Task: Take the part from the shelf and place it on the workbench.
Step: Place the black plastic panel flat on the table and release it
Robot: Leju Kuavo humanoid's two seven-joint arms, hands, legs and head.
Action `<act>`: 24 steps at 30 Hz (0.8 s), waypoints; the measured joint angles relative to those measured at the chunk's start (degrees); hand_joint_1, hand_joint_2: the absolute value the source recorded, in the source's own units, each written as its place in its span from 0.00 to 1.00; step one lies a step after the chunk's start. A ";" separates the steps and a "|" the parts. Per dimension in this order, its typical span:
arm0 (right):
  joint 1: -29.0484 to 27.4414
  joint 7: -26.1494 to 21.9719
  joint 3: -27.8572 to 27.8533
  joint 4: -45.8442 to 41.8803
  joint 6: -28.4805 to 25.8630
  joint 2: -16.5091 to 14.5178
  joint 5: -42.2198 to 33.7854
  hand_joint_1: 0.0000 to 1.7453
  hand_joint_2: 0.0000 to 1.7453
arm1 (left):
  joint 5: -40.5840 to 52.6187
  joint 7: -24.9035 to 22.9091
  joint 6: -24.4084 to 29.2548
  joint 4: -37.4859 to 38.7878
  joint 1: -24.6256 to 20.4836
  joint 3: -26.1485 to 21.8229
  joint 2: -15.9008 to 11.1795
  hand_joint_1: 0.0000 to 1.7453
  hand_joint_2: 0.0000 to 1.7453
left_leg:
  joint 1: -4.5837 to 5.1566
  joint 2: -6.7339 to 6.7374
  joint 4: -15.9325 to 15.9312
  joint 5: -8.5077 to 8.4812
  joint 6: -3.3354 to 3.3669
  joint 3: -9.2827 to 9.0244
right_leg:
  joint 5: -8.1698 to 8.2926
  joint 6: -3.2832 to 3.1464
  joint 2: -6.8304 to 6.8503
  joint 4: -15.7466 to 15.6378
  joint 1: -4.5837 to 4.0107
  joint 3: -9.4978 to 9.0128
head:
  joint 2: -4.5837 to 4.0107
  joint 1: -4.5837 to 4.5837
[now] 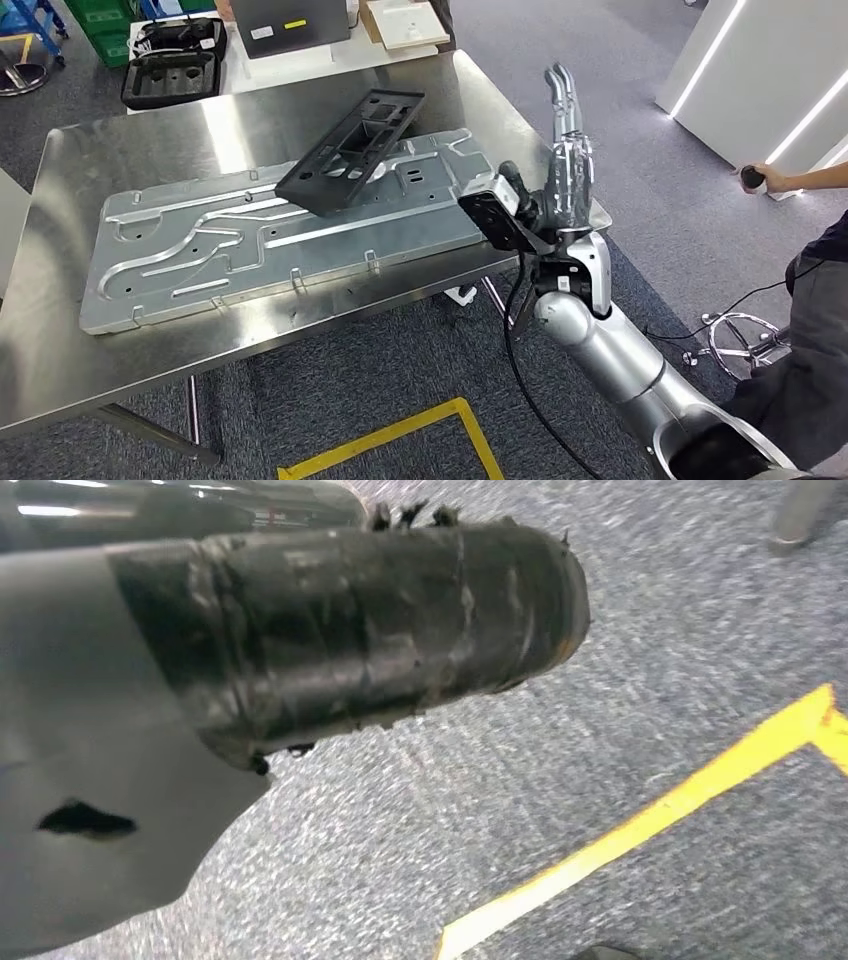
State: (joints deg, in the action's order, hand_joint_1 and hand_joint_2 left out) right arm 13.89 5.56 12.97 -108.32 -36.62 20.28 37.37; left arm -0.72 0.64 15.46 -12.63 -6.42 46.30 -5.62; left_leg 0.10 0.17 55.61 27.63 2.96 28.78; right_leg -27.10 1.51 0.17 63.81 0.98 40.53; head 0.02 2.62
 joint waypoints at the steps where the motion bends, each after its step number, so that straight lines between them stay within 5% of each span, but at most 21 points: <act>1: -1.76 -0.72 -1.18 -0.62 -1.07 -0.14 -0.80 0.00 0.00 | -0.19 -0.03 0.04 0.00 0.00 -0.10 0.01 0.00 0.00 | 0.06 0.01 0.09 -0.73 0.27 0.97 | -3.11 0.10 -0.05 3.74 0.01 0.73 | 0.00 0.06; 3: -5.47 -2.85 -3.51 -1.48 -2.53 -0.85 -2.98 0.00 0.00 | -0.54 -0.09 0.21 0.00 0.04 -0.21 0.01 0.00 0.00 | 0.18 0.01 0.43 -2.11 0.23 3.09 | -5.28 0.37 -0.07 10.05 0.10 1.14 | 0.00 0.09; 5: -9.01 -6.45 -5.90 -1.73 -3.01 -2.29 -6.80 0.00 0.00 | -1.02 -0.10 0.54 0.00 0.06 -0.28 0.02 0.00 0.00 | 0.23 0.02 1.12 -3.29 -0.03 5.44 | -2.49 0.56 -0.06 10.92 0.24 -0.92 | 0.00 0.11; 7: -12.20 -11.00 -9.14 -0.49 -2.95 -4.32 -12.82 0.00 0.00 | -1.83 -0.14 0.97 0.00 0.04 -0.45 0.08 0.00 0.00 | 0.29 -0.03 2.28 -4.23 -0.53 7.78 | -1.09 0.62 -0.05 4.80 0.41 -6.45 | 0.00 0.13; 9: -14.56 -16.11 -12.70 4.09 -2.32 -6.41 -19.43 0.00 0.00 | -2.70 -0.26 1.50 0.00 0.04 -0.97 0.31 0.00 0.00 | 0.37 -0.18 3.22 -5.04 -1.21 9.12 | -3.14 0.32 -0.12 -2.78 0.18 -11.45 | 0.01 0.12; 10: -15.17 -19.03 -14.15 8.06 -1.72 -7.30 -22.38 0.00 0.00 | -3.05 -0.36 1.74 0.00 0.04 -1.29 0.43 0.00 0.00 | 0.38 -0.25 3.25 -5.56 -1.57 9.34 | -4.12 0.02 -0.15 -4.75 -0.07 -12.30 | 0.01 0.11; 12: -15.42 -25.37 -16.09 17.65 0.39 -8.82 -27.89 0.00 0.00 | -3.53 -0.56 2.07 0.01 0.13 -1.77 0.68 0.00 0.00 | 0.23 -0.35 2.94 -6.51 -2.27 9.65 | -3.35 -0.84 -0.06 -5.43 -0.19 -11.55 | 0.01 0.10; 14: -14.11 -31.47 -17.41 28.63 3.98 -10.19 -33.15 0.00 0.00 | -3.81 -0.78 2.20 0.03 0.32 -2.11 1.02 0.00 0.00 | 0.00 -0.38 4.45 -3.85 -2.94 10.82 | -1.86 -1.71 0.07 -5.54 0.02 -10.05 | 0.00 0.05; 17: -12.05 -37.08 -19.34 46.36 9.22 -12.06 -39.06 0.00 0.00 | -4.22 -1.02 2.24 0.04 0.34 -2.76 1.47 0.00 0.00 | -0.14 -0.38 13.14 5.34 -3.63 12.84 | 0.51 -2.27 0.30 -5.54 0.07 -7.25 | 0.00 -0.07; 18: -11.80 -36.95 -19.94 51.34 10.18 -12.65 -40.06 0.00 0.00 | -4.30 -1.07 2.19 0.04 0.35 -2.95 1.51 0.00 0.00 | -0.13 -0.38 16.22 6.58 -3.67 12.91 | 1.24 -2.26 0.43 -5.45 0.02 -6.30 | 0.00 -0.08; 19: -11.67 -35.81 -20.52 55.86 10.93 -13.24 -40.77 0.00 0.00 | -4.31 -1.09 2.09 0.04 0.38 -3.09 1.53 0.00 0.00 | -0.09 -0.38 18.28 6.28 -3.61 12.41 | 1.92 -2.24 0.55 -5.29 -0.03 -5.32 | 0.00 -0.08; 21: -11.46 -31.69 -21.51 63.51 12.31 -14.32 -41.49 0.00 0.00 | -4.14 -1.09 1.88 0.04 0.41 -3.14 1.55 0.00 0.00 | 0.19 -0.40 17.28 2.86 -3.11 8.81 | 3.09 -2.19 0.72 -4.82 -0.11 -3.34 | 0.00 -0.09; 22: -11.31 -29.34 -21.89 66.83 12.91 -14.85 -41.63 0.00 0.00 | -3.96 -1.03 1.82 0.04 0.36 -3.15 1.55 0.00 0.00 | 0.45 -0.42 14.14 1.77 -2.59 5.65 | 3.60 -2.17 0.76 -4.63 -0.09 -2.63 | 0.00 -0.09; 24: -10.88 -25.34 -22.49 72.38 13.87 -15.99 -41.84 0.00 0.00 | -3.43 -0.80 1.80 0.04 0.05 -3.17 1.50 0.00 0.00 | 1.03 -0.38 4.91 3.02 -1.42 -1.22 | 4.66 -1.89 0.80 -4.51 -0.10 -1.94 | 0.00 -0.07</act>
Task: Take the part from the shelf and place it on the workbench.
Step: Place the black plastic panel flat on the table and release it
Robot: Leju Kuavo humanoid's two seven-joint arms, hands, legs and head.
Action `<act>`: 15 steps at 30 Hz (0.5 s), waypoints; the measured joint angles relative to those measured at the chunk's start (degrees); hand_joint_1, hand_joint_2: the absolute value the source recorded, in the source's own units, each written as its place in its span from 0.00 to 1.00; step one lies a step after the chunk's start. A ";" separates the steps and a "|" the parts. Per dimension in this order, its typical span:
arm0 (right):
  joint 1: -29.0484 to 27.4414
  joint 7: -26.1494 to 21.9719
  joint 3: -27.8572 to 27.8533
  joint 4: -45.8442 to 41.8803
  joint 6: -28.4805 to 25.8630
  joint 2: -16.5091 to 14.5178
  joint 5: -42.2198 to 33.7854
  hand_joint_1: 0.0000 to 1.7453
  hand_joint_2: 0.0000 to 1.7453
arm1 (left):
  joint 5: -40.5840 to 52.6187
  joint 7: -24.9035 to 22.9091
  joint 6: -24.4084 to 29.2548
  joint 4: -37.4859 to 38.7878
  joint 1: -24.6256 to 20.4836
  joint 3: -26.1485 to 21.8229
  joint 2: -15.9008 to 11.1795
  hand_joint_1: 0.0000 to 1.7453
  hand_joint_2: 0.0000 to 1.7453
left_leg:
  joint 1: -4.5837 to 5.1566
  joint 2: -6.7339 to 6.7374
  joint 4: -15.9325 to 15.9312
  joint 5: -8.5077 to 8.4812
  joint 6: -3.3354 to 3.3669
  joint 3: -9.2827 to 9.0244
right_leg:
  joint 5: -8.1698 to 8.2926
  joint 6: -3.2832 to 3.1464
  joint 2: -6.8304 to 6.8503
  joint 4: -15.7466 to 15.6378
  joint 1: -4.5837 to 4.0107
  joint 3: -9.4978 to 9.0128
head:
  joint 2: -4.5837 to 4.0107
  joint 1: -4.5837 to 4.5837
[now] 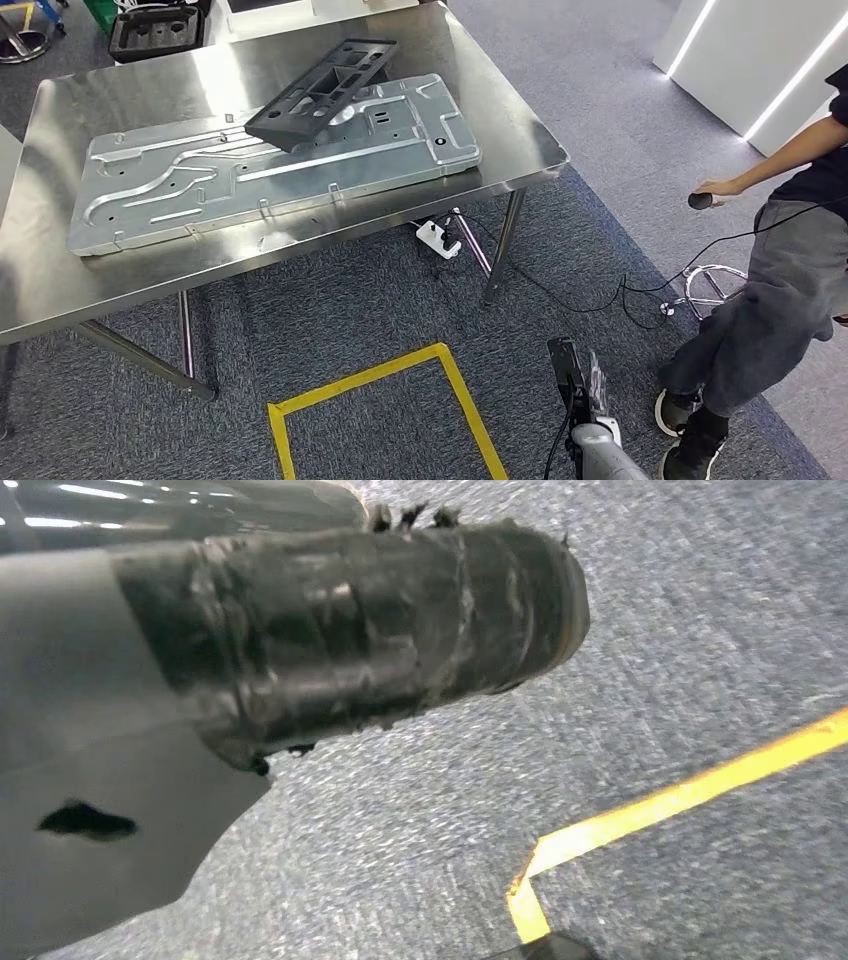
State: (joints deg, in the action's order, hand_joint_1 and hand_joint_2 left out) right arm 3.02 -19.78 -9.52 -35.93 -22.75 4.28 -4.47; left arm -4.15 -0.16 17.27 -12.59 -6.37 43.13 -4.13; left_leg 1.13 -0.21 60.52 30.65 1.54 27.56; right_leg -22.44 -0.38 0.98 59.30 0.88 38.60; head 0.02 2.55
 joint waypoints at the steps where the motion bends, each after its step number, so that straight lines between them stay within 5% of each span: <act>1: 0.27 1.33 -0.28 2.35 0.54 -0.54 -0.24 0.00 0.00 | 0.26 0.15 0.00 0.00 -0.16 -0.01 -0.03 0.00 0.00 | 0.25 0.03 -3.36 1.09 0.45 -2.14 | 0.61 0.26 0.01 -0.21 0.14 0.05 | 0.00 0.02; 4: 0.71 3.53 -1.03 8.09 3.20 -1.61 -1.05 0.00 0.00 | 1.04 0.55 -0.04 0.00 -0.44 -0.02 0.05 0.00 0.00 | 0.48 0.29 -6.66 0.11 1.32 -2.84 | 2.16 1.33 -0.15 -1.31 0.43 0.03 | 0.00 -0.11; 5: 0.82 4.13 -1.18 9.67 4.14 -1.79 -1.16 0.00 0.00 | 1.27 0.62 -0.08 0.00 -0.50 -0.02 0.15 0.00 0.00 | 0.35 0.45 -7.26 -0.97 1.68 -2.43 | 1.02 1.58 -0.33 -0.77 0.38 0.28 | -0.01 -0.15; 8: 1.13 5.68 -1.48 13.32 5.62 -1.98 -0.79 0.00 0.00 | 1.60 0.63 -0.12 0.00 -0.39 -0.01 0.46 0.00 0.00 | 0.00 0.82 -7.59 -3.59 2.25 -0.10 | -7.87 2.16 -0.79 7.24 0.44 1.99 | -0.01 -0.15; 10: 1.33 6.46 -1.54 15.13 5.83 -2.04 -0.20 0.00 0.00 | 1.73 0.64 0.29 0.00 -0.34 -0.01 0.54 0.00 0.00 | -0.10 0.91 -6.62 -4.84 2.02 2.21 | -9.97 2.72 -0.82 13.60 0.75 2.43 | 0.00 -0.16; 12: 1.55 7.10 -1.54 16.55 5.98 -2.13 0.31 0.00 0.00 | 1.88 0.68 0.88 0.00 -0.38 -0.01 0.61 0.00 0.00 | -0.42 0.94 -5.02 -5.76 1.49 5.03 | -7.11 3.37 -0.80 14.19 1.26 0.10 | 0.00 -0.16; 13: 1.70 7.36 -1.54 17.16 6.18 -2.19 0.52 0.00 0.00 | 1.96 0.68 1.05 0.00 -0.41 -0.01 0.64 0.00 0.00 | -0.60 0.94 -3.92 -6.07 1.13 6.44 | -6.04 3.78 -0.81 11.66 1.62 -2.52 | 0.00 -0.15; 15: 2.23 7.76 -1.54 18.09 6.64 -2.39 0.86 0.00 0.00 | 2.01 0.59 1.10 0.00 -0.49 -0.01 0.66 0.00 0.00 | -0.74 0.90 -1.68 -6.42 0.34 8.85 | -7.26 4.07 -0.97 4.37 1.71 -7.95 | 0.01 -0.03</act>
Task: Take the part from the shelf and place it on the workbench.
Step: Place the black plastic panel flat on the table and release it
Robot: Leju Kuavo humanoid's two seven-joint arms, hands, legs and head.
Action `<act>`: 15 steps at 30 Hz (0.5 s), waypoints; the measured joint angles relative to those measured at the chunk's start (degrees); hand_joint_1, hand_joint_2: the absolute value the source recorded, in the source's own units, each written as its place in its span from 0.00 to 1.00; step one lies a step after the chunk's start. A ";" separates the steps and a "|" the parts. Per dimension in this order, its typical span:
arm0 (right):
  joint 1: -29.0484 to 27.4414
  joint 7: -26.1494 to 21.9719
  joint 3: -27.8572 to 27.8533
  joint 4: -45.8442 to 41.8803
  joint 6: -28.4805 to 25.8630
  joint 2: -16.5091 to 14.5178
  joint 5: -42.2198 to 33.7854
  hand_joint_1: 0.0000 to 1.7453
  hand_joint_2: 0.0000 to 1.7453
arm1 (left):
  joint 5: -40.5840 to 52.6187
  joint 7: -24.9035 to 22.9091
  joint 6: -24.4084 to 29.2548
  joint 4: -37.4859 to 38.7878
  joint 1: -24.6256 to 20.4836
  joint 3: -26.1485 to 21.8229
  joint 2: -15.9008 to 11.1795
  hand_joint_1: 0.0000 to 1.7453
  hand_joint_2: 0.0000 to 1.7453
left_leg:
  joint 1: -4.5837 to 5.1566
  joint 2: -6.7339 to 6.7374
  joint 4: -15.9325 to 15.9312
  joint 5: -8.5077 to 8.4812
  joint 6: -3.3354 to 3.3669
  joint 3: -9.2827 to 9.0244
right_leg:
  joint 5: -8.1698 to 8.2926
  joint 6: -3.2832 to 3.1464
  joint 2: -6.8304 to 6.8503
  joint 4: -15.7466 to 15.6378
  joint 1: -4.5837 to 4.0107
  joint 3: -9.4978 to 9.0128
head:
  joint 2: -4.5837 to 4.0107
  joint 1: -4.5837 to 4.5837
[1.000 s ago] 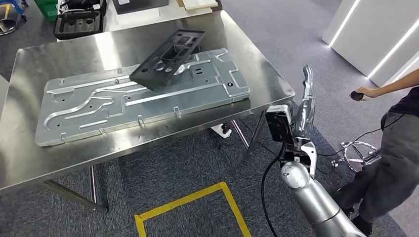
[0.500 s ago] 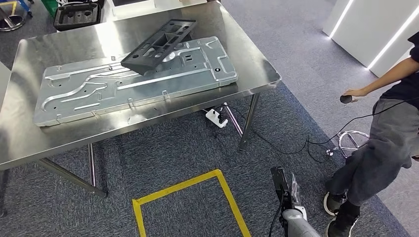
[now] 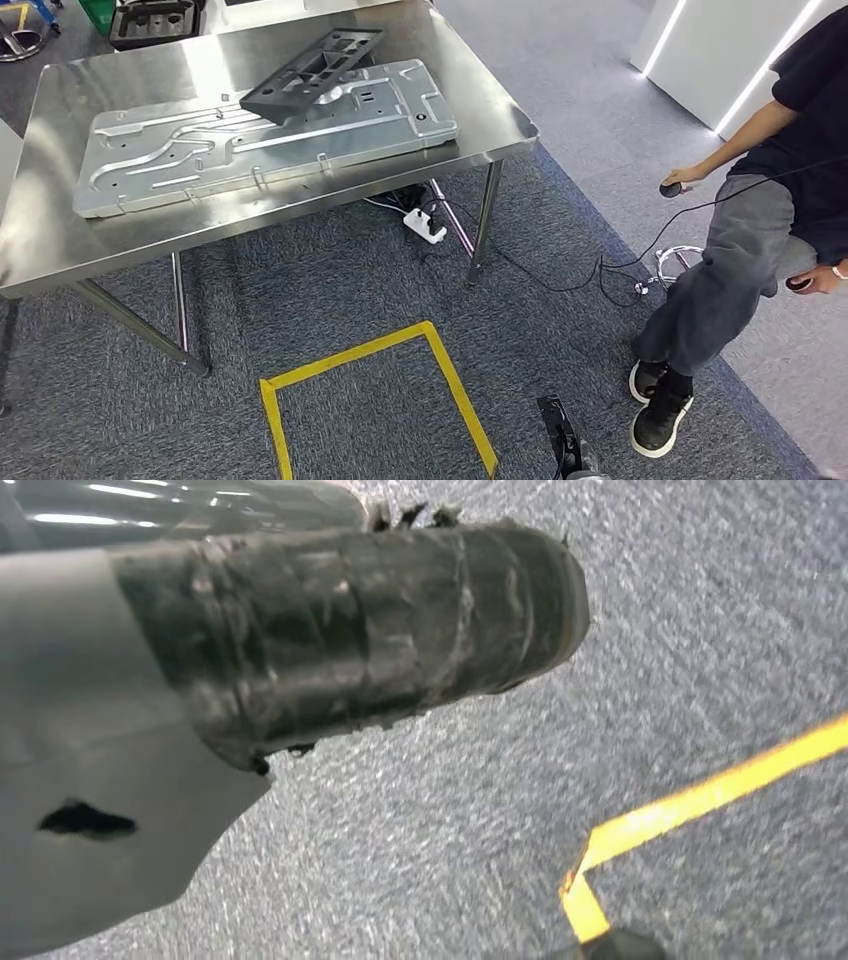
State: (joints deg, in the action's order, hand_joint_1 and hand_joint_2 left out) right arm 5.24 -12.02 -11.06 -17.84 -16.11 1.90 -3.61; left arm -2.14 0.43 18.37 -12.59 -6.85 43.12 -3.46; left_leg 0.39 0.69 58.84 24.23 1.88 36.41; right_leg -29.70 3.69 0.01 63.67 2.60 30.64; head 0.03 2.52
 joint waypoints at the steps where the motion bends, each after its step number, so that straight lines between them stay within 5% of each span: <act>1: 0.27 0.23 0.00 0.41 0.19 -0.11 0.16 0.00 0.00 | 0.00 -0.09 -0.03 0.00 -0.05 0.00 -0.02 0.00 0.00 | 0.01 -0.01 0.77 -0.21 -0.40 0.69 | -1.23 -0.31 -0.08 -2.51 -0.12 -1.38 | 0.00 0.02; 4: 0.58 0.91 0.00 1.62 0.32 -0.41 0.72 0.00 0.00 | 0.01 -0.38 -0.10 0.00 0.26 0.00 -0.01 0.00 0.00 | -0.44 -0.06 1.14 -1.14 -1.57 1.40 | -1.33 -2.37 0.10 -3.95 -0.66 -0.80 | -0.01 -0.10; 5: 0.64 1.12 0.00 1.99 0.33 -0.47 0.80 0.00 0.00 | 0.04 -0.44 -0.05 0.00 0.48 0.00 0.03 0.00 0.00 | -0.66 -0.11 1.68 -0.22 -1.92 1.83 | -0.74 -3.00 0.26 -4.05 -0.73 -0.25 | -0.01 -0.14; 8: 0.72 1.74 0.00 2.69 0.38 -0.51 1.03 0.00 0.00 | 0.53 -0.81 0.40 0.00 0.75 0.00 0.13 0.00 0.00 | -0.91 -0.22 8.45 7.83 -2.60 3.86 | 1.23 -4.08 0.74 -4.25 -0.80 2.09 | -0.01 -0.24; 10: 0.68 2.10 0.00 3.08 0.55 -0.54 1.44 0.00 0.00 | 1.00 -1.31 0.66 0.00 0.73 0.00 0.13 0.00 0.00 | -0.91 -0.23 14.58 10.63 -2.68 4.43 | 2.48 -4.17 1.26 -4.21 -0.98 3.68 | -0.01 -0.24; 11: 0.65 2.26 0.00 3.29 0.69 -0.54 1.72 0.00 0.00 | 1.20 -1.58 0.70 0.00 0.73 0.00 0.13 0.00 0.00 | -0.90 -0.23 16.22 9.94 -2.62 3.96 | 3.05 -4.14 1.64 -4.17 -1.06 4.39 | -0.01 -0.25; 13: 0.63 2.62 0.01 3.68 1.00 -0.56 2.47 0.00 0.00 | 1.56 -1.99 0.70 0.00 0.70 0.00 0.16 0.00 0.00 | -0.87 0.01 14.51 6.39 -2.33 0.63 | 3.97 -3.97 2.52 -4.10 -1.14 5.48 | -0.01 -0.24; 15: 0.63 2.89 0.20 4.03 1.07 -0.64 3.74 0.00 0.00 | 1.84 -2.31 0.72 0.00 0.33 0.00 0.18 0.00 0.00 | -0.54 1.75 6.89 5.47 -1.77 -5.62 | 4.70 -3.60 3.55 -4.05 -1.21 6.01 | -0.01 -0.25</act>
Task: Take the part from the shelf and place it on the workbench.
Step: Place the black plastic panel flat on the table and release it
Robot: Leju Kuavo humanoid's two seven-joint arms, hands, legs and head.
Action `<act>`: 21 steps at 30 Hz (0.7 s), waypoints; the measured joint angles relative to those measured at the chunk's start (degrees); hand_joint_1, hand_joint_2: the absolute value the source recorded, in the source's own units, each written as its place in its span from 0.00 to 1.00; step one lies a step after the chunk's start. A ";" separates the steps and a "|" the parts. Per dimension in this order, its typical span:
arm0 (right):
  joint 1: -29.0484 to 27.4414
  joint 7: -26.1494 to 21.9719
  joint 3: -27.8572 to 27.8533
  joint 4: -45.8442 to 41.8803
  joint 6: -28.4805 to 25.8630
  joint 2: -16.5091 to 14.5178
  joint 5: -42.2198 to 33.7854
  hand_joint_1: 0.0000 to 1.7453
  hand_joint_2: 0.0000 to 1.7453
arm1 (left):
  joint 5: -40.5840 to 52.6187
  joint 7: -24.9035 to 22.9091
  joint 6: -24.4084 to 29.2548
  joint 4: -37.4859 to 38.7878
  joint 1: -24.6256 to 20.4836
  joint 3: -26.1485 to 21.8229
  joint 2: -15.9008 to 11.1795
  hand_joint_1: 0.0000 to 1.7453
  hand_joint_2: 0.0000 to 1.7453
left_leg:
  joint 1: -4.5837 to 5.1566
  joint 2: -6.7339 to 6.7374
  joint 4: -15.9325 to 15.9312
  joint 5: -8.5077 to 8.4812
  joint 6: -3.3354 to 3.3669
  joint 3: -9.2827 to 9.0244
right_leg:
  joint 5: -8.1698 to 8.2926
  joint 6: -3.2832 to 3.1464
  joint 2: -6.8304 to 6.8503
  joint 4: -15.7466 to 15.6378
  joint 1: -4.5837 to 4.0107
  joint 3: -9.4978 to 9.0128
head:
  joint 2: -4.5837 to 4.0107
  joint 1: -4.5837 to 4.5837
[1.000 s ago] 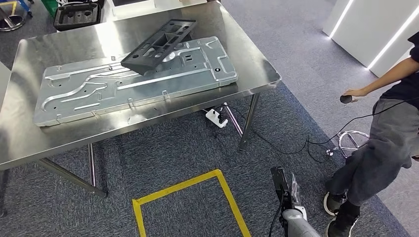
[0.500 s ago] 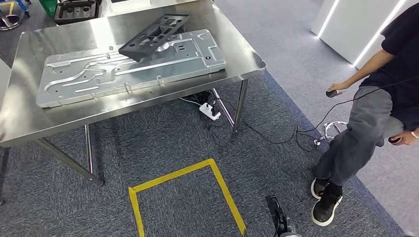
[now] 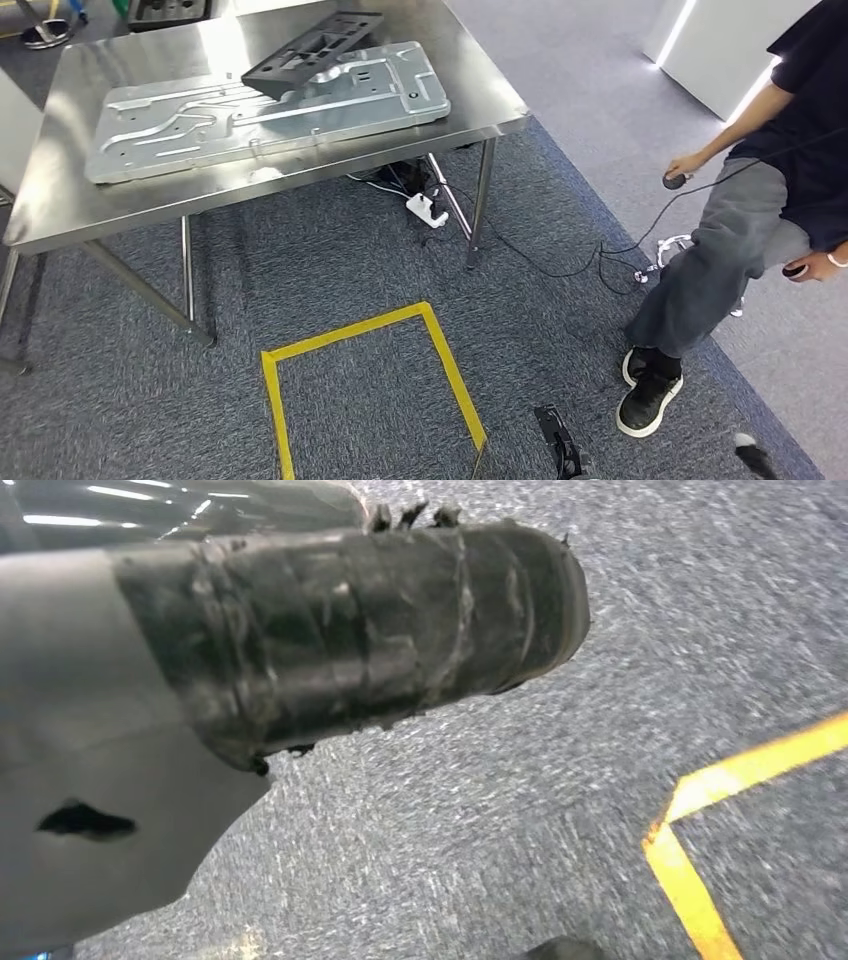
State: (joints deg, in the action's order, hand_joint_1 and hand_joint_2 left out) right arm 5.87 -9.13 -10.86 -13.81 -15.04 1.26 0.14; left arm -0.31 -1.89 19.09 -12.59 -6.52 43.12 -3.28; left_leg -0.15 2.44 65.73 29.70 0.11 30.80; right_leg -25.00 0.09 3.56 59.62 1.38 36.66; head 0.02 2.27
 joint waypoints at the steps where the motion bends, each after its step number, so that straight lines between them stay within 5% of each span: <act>1: 0.00 0.07 0.24 0.14 -0.05 -0.07 0.70 0.00 0.00 | 0.12 -0.15 0.01 0.00 -0.25 0.01 -0.01 0.00 0.00 | 0.27 0.83 -3.84 0.92 0.38 -2.56 | 0.31 0.29 0.61 0.02 -0.03 0.05 | 0.00 0.01; 3: 0.04 0.16 0.91 0.34 -0.26 -0.22 2.22 0.00 0.00 | 0.28 -0.45 0.04 0.00 -0.62 0.10 -0.02 0.00 0.00 | 0.81 1.27 -9.17 2.75 1.15 -5.23 | 1.04 1.06 2.17 -0.06 -0.06 0.07 | 0.00 0.03; 5: 0.14 0.26 1.67 0.43 -0.67 -0.30 3.66 0.00 0.00 | 0.47 -0.68 0.05 0.00 -0.49 0.24 0.08 0.00 0.00 | 0.54 0.26 -10.52 2.29 1.82 -5.18 | 1.03 1.87 2.12 0.14 0.07 0.19 | 0.00 0.06; 8: -0.02 0.65 3.01 0.59 -0.96 -0.40 6.11 0.00 0.00 | 0.64 -1.02 0.04 0.01 0.02 0.31 0.36 0.00 0.00 | 0.33 -1.11 -10.81 0.82 2.66 -4.29 | -4.01 2.33 -2.02 6.90 0.09 2.62 | 0.00 0.12; 10: -0.32 0.87 4.05 0.74 -0.97 -0.35 7.55 0.00 0.00 | 0.71 -1.15 0.04 0.01 0.16 0.32 0.39 0.00 0.00 | 0.46 -2.30 -10.12 0.37 2.93 -3.24 | -7.37 2.34 -3.23 13.41 -0.04 4.75 | 0.00 0.11; 11: -0.44 0.95 4.58 0.81 -0.95 -0.33 8.10 0.00 0.00 | 0.74 -1.22 0.03 0.00 0.20 0.32 0.41 0.00 0.00 | 0.51 -3.05 -9.65 0.24 2.92 -2.74 | -7.61 2.33 -3.39 14.53 -0.09 4.76 | 0.00 0.11; 13: -0.48 0.99 5.55 0.91 -0.83 -0.36 9.12 0.00 0.00 | 0.72 -1.38 -0.04 0.00 0.31 0.33 0.47 0.00 0.00 | 0.49 -4.44 -8.53 0.25 2.69 -1.86 | -5.28 2.23 -3.80 10.55 -0.05 1.80 | 0.00 0.11; 16: -0.47 1.12 6.94 0.98 -0.73 -0.53 10.84 0.00 0.00 | -0.11 -1.57 -0.07 0.00 0.25 0.33 0.51 0.00 0.00 | 0.50 -6.05 -6.61 0.77 1.85 -0.27 | -3.64 1.76 -6.64 2.31 0.20 -2.92 | 0.00 0.08; 19: -0.44 1.53 8.62 1.06 -0.78 -1.08 12.48 0.00 0.00 | -1.60 -1.75 -0.20 0.02 0.30 0.32 0.27 0.00 0.00 | 0.35 -7.50 -6.08 0.64 0.98 0.94 | -3.89 0.91 -6.47 1.69 0.13 -3.00 | 0.00 0.08; 21: -0.28 1.74 9.78 1.07 -0.87 -1.60 13.17 0.00 0.00 | -1.95 -1.92 -0.39 0.03 0.46 0.31 0.14 0.00 0.00 | 0.26 -6.71 -4.85 1.39 0.39 1.67 | -3.65 0.28 -5.32 1.31 0.29 -3.10 | 0.00 0.01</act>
State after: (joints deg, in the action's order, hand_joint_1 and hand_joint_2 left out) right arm 5.59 -7.39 -1.08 -12.74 -15.91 -0.34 13.31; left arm -2.25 -3.81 18.69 -12.56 -6.06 43.43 -3.15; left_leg 0.11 -4.27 60.88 31.09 0.50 32.47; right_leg -28.66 0.36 -1.76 60.93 1.68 33.56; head 0.02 2.28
